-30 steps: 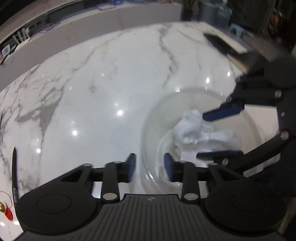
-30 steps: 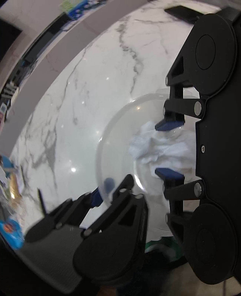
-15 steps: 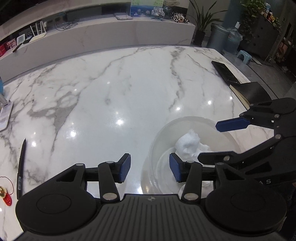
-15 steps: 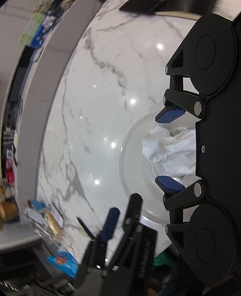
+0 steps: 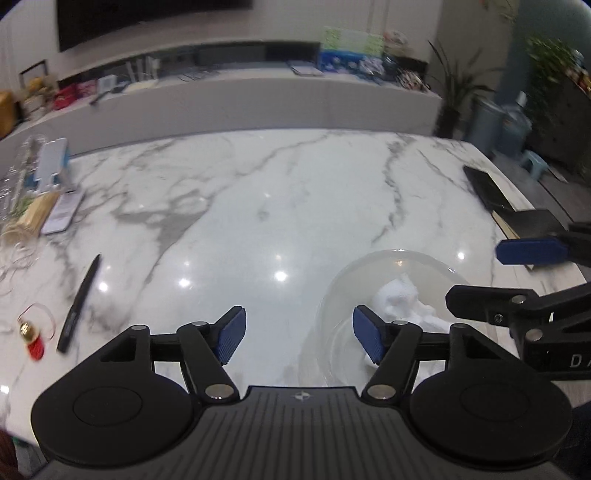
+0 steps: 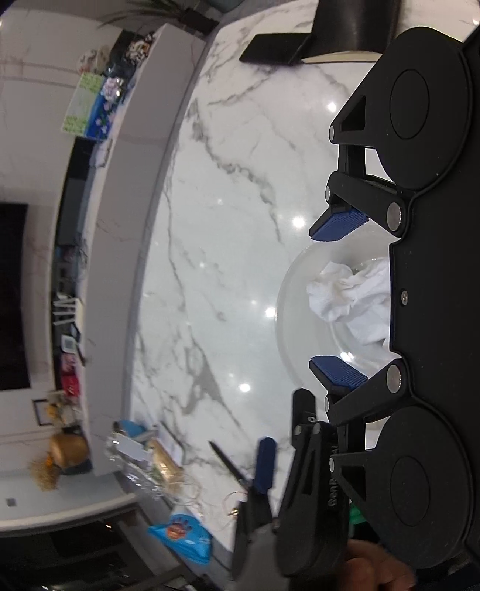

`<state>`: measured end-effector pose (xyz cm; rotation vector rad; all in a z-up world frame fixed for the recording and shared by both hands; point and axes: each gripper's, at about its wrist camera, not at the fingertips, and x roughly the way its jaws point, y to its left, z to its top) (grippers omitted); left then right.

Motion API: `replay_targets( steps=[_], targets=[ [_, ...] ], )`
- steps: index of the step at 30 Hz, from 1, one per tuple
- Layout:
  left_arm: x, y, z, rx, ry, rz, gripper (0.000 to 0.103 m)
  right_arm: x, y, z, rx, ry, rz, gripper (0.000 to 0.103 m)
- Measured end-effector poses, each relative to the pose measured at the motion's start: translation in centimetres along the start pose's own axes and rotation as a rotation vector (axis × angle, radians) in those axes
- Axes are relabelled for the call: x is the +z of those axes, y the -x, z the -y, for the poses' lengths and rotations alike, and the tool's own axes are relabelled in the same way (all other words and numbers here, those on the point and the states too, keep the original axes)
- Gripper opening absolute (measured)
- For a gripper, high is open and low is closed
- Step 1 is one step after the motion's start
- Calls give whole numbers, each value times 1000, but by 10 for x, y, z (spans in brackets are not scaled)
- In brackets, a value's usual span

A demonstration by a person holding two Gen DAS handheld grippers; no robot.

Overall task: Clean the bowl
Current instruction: 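Open both grippers, leaving the cloth in the bowl, and pull back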

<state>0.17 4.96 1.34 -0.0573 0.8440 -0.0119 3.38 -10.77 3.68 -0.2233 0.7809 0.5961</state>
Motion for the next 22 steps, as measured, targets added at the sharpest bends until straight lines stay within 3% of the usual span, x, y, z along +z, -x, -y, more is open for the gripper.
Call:
replay_targets(
  steps=[1,4,12,22],
  targets=[
    [-2,5,2,18,7,12,72,-4,4,-2,-7,-8,18,78],
    [-11,17,10,89,22,38,74,-16,14,-7,-18,-32,63,78],
    [-36,23,25,189,71,19,75,-43,32,-3,-133,-91,128,78],
    [-45,36,37,228,125,59,80,-59,37,-6,-190,-111,162,78]
  ],
)
